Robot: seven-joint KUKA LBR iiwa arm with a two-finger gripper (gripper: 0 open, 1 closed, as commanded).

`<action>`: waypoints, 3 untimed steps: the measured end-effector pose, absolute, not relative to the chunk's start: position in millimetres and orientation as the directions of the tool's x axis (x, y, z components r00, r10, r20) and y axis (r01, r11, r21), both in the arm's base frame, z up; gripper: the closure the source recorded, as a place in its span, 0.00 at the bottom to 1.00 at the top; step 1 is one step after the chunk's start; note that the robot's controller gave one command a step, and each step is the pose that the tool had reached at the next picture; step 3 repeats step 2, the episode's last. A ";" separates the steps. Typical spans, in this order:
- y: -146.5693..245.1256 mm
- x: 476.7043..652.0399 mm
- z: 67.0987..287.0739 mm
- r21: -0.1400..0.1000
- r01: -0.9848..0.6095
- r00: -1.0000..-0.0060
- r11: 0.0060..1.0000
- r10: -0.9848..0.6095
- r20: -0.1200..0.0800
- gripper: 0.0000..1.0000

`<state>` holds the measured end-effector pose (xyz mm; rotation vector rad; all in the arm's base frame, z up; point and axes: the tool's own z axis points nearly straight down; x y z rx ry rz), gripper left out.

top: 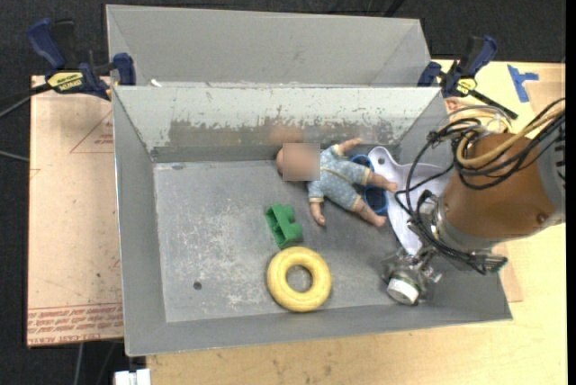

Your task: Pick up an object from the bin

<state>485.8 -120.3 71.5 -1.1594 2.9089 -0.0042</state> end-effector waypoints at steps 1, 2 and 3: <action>-119.8 484.6 74.9 -0.003 -0.688 -0.726 0.726 -0.688 -0.007 1.00; -118.8 481.7 95.7 0.006 -0.687 -0.727 0.727 -0.687 -0.001 1.00; -118.8 481.7 95.7 0.006 -0.687 -0.727 0.727 -0.687 -0.001 1.00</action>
Offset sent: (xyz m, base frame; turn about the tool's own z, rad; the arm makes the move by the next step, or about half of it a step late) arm 0.0000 -0.0002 0.0146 0.0000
